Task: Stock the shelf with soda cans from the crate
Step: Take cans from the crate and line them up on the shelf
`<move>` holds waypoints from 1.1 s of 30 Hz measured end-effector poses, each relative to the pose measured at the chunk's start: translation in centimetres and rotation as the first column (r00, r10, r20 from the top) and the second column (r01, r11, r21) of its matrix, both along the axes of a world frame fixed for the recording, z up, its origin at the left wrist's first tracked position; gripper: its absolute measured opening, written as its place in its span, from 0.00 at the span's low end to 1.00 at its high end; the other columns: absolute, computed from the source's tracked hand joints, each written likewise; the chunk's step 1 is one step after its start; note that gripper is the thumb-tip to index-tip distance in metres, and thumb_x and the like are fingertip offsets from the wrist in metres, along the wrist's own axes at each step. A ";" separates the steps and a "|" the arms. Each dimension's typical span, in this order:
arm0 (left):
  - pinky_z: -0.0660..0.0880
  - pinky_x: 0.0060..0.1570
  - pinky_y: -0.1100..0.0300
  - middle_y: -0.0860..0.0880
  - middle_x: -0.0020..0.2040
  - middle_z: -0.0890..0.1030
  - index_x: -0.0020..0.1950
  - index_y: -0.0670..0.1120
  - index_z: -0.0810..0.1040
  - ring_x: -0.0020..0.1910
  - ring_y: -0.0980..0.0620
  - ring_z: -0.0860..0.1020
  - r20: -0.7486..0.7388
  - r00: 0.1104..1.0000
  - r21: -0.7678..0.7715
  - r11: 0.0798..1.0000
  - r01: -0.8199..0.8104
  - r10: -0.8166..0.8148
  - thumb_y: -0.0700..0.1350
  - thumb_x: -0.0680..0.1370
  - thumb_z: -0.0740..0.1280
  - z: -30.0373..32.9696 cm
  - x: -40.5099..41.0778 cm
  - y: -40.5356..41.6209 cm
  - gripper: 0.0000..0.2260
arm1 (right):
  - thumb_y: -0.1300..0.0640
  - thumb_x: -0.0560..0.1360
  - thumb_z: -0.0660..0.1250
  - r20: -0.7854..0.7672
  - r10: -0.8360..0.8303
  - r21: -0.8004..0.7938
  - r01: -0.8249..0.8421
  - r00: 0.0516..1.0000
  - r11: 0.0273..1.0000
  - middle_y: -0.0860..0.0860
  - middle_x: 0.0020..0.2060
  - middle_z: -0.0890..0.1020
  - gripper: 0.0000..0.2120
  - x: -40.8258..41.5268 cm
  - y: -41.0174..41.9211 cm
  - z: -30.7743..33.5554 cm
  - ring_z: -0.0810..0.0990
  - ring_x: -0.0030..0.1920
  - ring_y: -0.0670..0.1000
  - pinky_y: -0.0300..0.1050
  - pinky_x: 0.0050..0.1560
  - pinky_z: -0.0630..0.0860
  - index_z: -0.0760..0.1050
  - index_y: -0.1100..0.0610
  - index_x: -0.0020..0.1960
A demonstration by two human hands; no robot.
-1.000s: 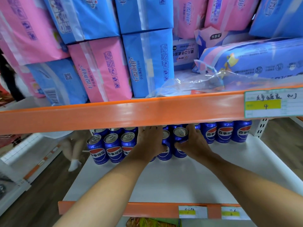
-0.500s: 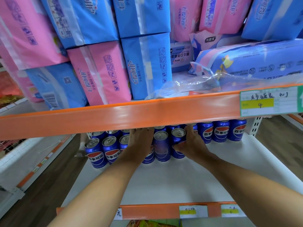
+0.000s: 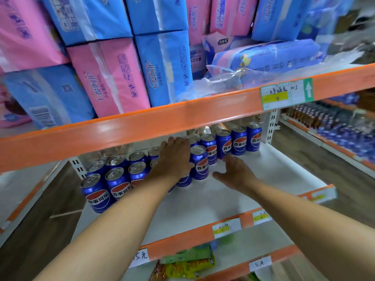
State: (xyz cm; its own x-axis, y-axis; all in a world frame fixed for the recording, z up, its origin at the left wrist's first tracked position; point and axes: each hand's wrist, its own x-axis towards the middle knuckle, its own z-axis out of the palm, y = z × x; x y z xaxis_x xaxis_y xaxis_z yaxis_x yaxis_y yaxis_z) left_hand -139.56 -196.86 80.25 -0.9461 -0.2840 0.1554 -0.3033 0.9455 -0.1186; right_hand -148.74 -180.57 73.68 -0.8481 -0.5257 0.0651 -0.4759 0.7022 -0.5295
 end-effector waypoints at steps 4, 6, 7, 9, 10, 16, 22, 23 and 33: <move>0.71 0.54 0.51 0.44 0.61 0.79 0.63 0.45 0.74 0.60 0.42 0.76 -0.028 0.989 0.076 0.986 0.147 -0.145 0.48 0.79 0.66 -0.4 0.0 3.1 0.15 | 0.44 0.76 0.68 -0.002 -0.145 0.082 0.145 0.989 0.986 0.54 0.60 0.78 0.23 2.4 3.3 0.4 0.78 0.58 0.54 0.48 0.56 0.77 0.71 0.57 0.65; 0.72 0.49 0.52 0.44 0.60 0.78 0.61 0.46 0.73 0.58 0.42 0.77 0.022 0.978 0.095 0.974 0.204 -0.207 0.50 0.79 0.65 -0.8 0.3 5.0 0.13 | 0.44 0.76 0.68 0.011 -0.203 0.073 0.202 0.979 0.977 0.55 0.57 0.79 0.22 3.9 5.3 0.4 0.78 0.56 0.55 0.47 0.53 0.76 0.73 0.57 0.63; 0.73 0.49 0.53 0.45 0.61 0.78 0.62 0.46 0.73 0.59 0.43 0.77 0.052 0.970 0.102 0.968 0.231 -0.237 0.51 0.79 0.65 -1.1 0.4 5.9 0.14 | 0.44 0.75 0.68 0.016 -0.233 0.072 0.231 0.972 0.970 0.54 0.57 0.79 0.22 4.8 6.3 0.5 0.78 0.56 0.56 0.47 0.52 0.76 0.73 0.57 0.62; 0.75 0.52 0.53 0.47 0.61 0.79 0.65 0.48 0.73 0.59 0.44 0.77 0.087 0.952 0.110 0.952 0.285 -0.295 0.52 0.79 0.65 -1.6 0.6 7.8 0.16 | 0.45 0.74 0.68 0.020 -0.281 0.071 0.279 0.960 0.958 0.54 0.55 0.80 0.20 6.5 8.5 0.6 0.79 0.55 0.56 0.48 0.51 0.77 0.74 0.57 0.60; 0.75 0.52 0.53 0.48 0.61 0.79 0.65 0.49 0.74 0.59 0.45 0.78 0.098 0.943 0.110 0.945 0.309 -0.319 0.52 0.79 0.65 -1.9 0.6 8.8 0.16 | 0.45 0.74 0.68 0.015 -0.302 0.070 0.300 0.953 0.951 0.54 0.55 0.80 0.20 7.3 9.5 0.7 0.79 0.55 0.56 0.48 0.51 0.77 0.75 0.57 0.60; 0.75 0.58 0.51 0.48 0.63 0.79 0.66 0.52 0.75 0.63 0.43 0.77 0.144 0.887 0.162 0.895 0.416 -0.439 0.52 0.77 0.66 -3.0 1.0 15.5 0.17 | 0.46 0.73 0.65 -0.001 -0.384 0.080 0.383 0.923 0.920 0.53 0.43 0.82 0.13 10.9 15.2 0.5 0.80 0.46 0.57 0.52 0.45 0.78 0.75 0.55 0.48; 0.71 0.48 0.56 0.48 0.61 0.80 0.63 0.52 0.75 0.60 0.43 0.78 0.196 0.822 0.162 0.845 0.510 -0.534 0.50 0.77 0.66 -4.1 3.0 23.1 0.14 | 0.45 0.72 0.66 0.070 -0.461 0.145 0.448 0.885 0.882 0.52 0.47 0.83 0.16 14.2 22.5 0.1 0.81 0.49 0.55 0.50 0.49 0.80 0.78 0.54 0.52; 0.72 0.49 0.55 0.48 0.61 0.79 0.63 0.52 0.75 0.61 0.43 0.78 0.207 0.814 0.166 0.839 0.518 -0.543 0.51 0.78 0.65 -4.4 3.4 24.4 0.14 | 0.45 0.72 0.67 0.076 -0.470 0.152 0.455 0.880 0.877 0.52 0.48 0.83 0.16 14.9 23.8 0.0 0.81 0.49 0.55 0.50 0.50 0.80 0.79 0.54 0.52; 0.73 0.58 0.54 0.46 0.64 0.78 0.65 0.52 0.74 0.64 0.43 0.77 0.243 0.733 0.258 0.771 0.582 -0.635 0.55 0.77 0.66 -7.9 9.2 37.3 0.18 | 0.43 0.72 0.67 0.137 -0.553 0.234 0.516 0.822 0.824 0.54 0.54 0.83 0.18 22.6 36.0 -2.7 0.81 0.55 0.57 0.48 0.54 0.78 0.79 0.53 0.57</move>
State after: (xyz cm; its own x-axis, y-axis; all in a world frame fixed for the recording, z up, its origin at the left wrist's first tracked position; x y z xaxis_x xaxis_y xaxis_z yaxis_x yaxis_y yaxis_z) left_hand -130.38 -159.58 72.34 -0.9138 0.3742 -0.1581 0.3695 0.9273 0.0593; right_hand -126.13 -144.60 70.96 -0.9839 0.0282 -0.1765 0.0995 0.9066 -0.4100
